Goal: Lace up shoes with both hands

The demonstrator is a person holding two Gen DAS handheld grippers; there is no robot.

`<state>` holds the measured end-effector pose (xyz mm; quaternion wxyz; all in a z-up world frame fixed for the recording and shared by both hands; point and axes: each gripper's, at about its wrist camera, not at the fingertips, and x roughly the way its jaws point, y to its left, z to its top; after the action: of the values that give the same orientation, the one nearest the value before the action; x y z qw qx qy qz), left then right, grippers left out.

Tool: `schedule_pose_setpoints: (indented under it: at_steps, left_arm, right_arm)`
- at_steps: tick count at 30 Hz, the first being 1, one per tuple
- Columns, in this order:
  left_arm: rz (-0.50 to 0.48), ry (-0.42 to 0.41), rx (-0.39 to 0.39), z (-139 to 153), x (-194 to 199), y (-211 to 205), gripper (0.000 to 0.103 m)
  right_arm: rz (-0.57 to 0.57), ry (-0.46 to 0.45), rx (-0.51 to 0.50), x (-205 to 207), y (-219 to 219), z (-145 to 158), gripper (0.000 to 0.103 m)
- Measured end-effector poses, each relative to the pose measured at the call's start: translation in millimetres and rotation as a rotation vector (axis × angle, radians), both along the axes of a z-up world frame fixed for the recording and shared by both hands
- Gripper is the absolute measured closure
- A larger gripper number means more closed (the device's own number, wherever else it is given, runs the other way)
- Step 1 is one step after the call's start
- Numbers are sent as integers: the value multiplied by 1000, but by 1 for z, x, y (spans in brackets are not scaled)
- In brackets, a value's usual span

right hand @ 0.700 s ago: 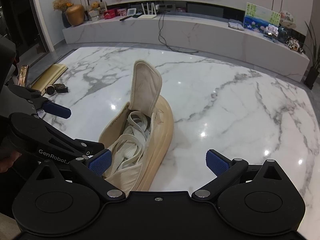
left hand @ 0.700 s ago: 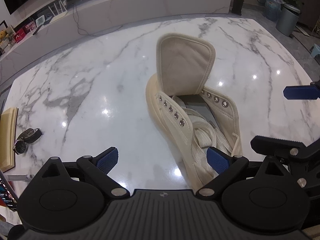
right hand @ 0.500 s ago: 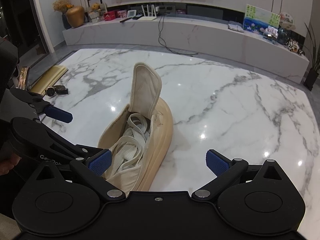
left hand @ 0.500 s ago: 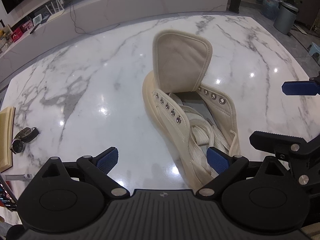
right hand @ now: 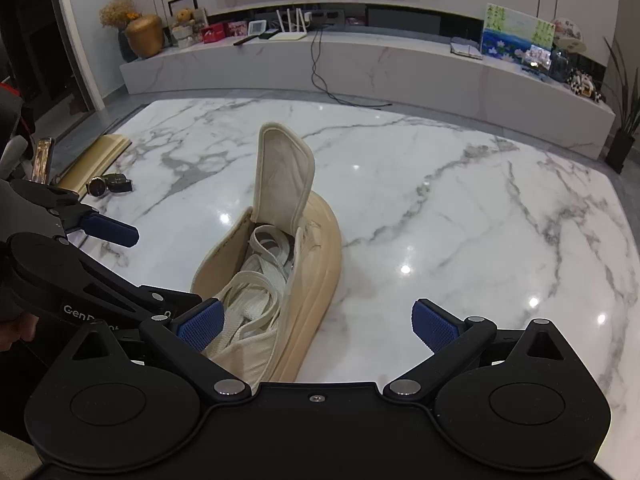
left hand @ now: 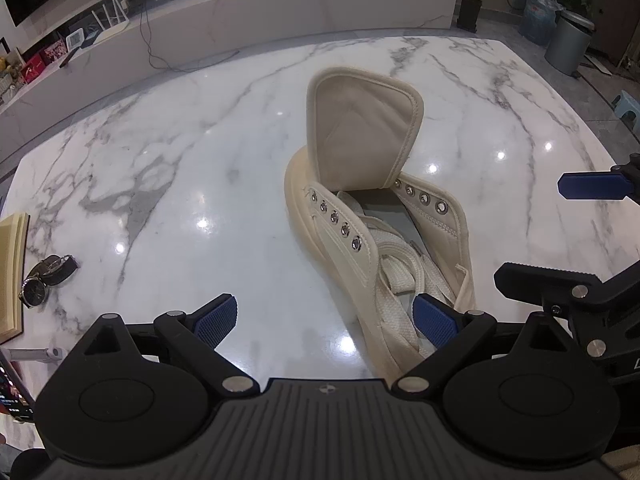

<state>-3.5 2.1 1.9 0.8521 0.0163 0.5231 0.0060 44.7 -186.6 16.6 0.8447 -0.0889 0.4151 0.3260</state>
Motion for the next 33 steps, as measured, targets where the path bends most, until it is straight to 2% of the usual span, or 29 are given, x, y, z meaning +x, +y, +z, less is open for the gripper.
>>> schedule_pose_setpoints:
  at_steps: [33]
  left_arm:
    - [2,2,44,0,0,-3,7]
  right_arm:
    - [20,3,-32,-3,4,-7,2]
